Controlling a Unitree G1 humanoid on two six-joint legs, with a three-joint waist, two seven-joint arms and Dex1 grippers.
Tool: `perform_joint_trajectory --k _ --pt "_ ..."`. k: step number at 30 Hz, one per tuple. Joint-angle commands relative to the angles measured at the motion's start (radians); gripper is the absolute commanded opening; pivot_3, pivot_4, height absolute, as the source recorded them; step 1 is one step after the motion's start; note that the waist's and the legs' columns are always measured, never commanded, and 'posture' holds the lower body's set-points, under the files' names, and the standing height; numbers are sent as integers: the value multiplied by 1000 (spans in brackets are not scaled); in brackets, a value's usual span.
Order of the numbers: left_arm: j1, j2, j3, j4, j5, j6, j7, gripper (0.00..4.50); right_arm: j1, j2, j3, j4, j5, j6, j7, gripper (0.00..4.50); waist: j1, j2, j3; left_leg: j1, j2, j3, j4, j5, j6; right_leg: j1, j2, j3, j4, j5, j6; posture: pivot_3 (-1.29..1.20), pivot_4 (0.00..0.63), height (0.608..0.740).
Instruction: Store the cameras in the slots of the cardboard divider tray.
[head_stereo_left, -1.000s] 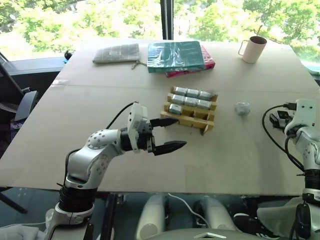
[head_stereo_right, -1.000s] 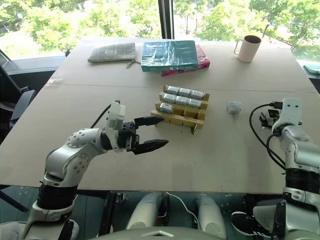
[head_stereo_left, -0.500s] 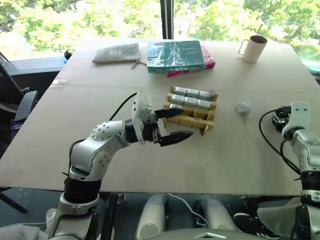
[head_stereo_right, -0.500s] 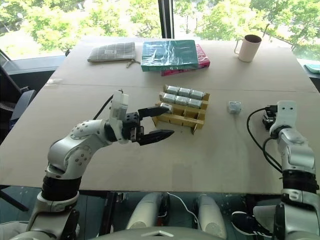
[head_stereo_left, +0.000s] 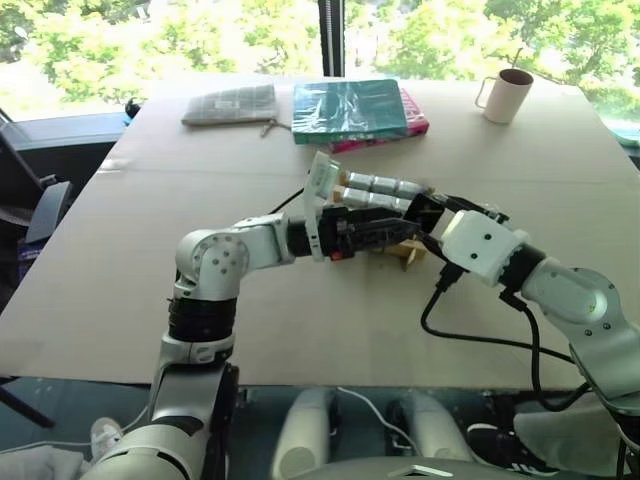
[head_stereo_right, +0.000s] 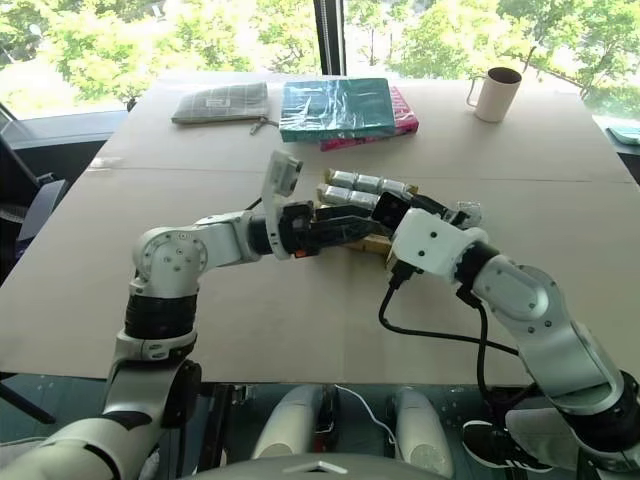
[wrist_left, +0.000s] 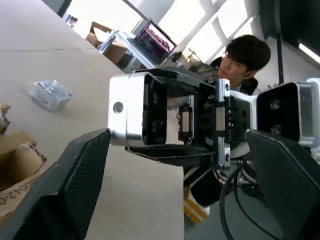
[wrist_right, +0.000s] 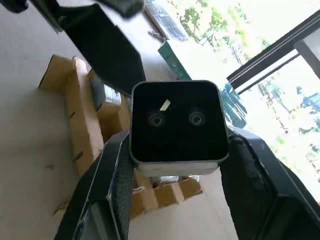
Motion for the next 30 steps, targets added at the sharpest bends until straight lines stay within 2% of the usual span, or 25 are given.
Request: perform_joint_trajectory --k 1,4,7,13,14,15,16,19,20,23,26,30 --pt "-49 -12 29 47 -19 7 -9 4500 -23 8 0 -70 -20 7 19 1895 3 -1 0 -1 0 -1 0 0 0 0 -1 -1 0 0 0 0 150 740" --pt "-70 -3 37 105 -9 3 -32 4500 -22 12 10 -85 -38 11 27 1895 -2 -1 1 -1 -1 -1 0 0 0 0 -1 -1 -1 0 0 0 150 740" --pt "-82 -2 38 127 -9 12 -42 3802 -21 26 14 -91 -45 18 29 1895 -4 -1 1 -1 0 -1 0 0 0 0 -1 -1 -1 0 0 0 150 740" --pt "-84 -5 35 120 -5 27 -57 962 -23 55 15 -96 -41 28 50 1895 -4 -1 1 -1 0 -1 0 0 0 0 -1 -1 -1 0 0 0 150 740" --pt "-85 -9 37 117 -6 30 -56 726 -23 61 11 -98 -21 35 63 1895 -4 -1 1 -1 0 -1 0 0 0 0 -1 -1 -2 0 0 0 150 740" --pt "-87 -13 41 114 -11 37 -53 722 -21 72 -2 -99 0 46 69 1895 -4 -1 1 -1 0 -1 0 0 0 0 -1 -1 -1 0 0 0 150 740" --pt "-90 -15 44 113 -12 40 -52 721 -20 86 -17 -98 23 58 73 2941 -4 -2 1 -1 0 -1 0 0 0 0 -1 -1 -1 0 0 0 150 740" --pt "-102 -8 46 124 7 23 -59 720 -14 106 -56 -96 40 70 64 4216 -3 -2 1 -1 0 -1 0 0 0 0 -1 -1 -1 0 0 0 150 740" --pt "-111 3 41 137 23 9 -74 720 -5 112 -71 -99 33 78 47 4474 -3 -2 1 -1 0 -1 0 0 0 0 -1 -1 -2 0 0 0 150 740" --pt "-152 51 -14 201 129 -104 -167 720 45 129 -147 -121 87 144 49 4474 -1 -2 1 -1 -1 -1 0 0 0 0 -1 -1 -2 0 0 0 150 740" --pt "-239 114 -137 386 334 -373 -366 720 149 153 -289 -171 235 163 112 4474 3 -2 1 -1 -1 -1 -1 0 0 0 -1 -2 -2 0 -1 0 150 740" --pt "-378 138 -282 648 590 -765 -593 720 264 115 -432 -244 344 179 170 4474 1 -2 2 -2 -1 -1 -2 -1 1 0 -1 -3 -4 2 -4 0 150 740"
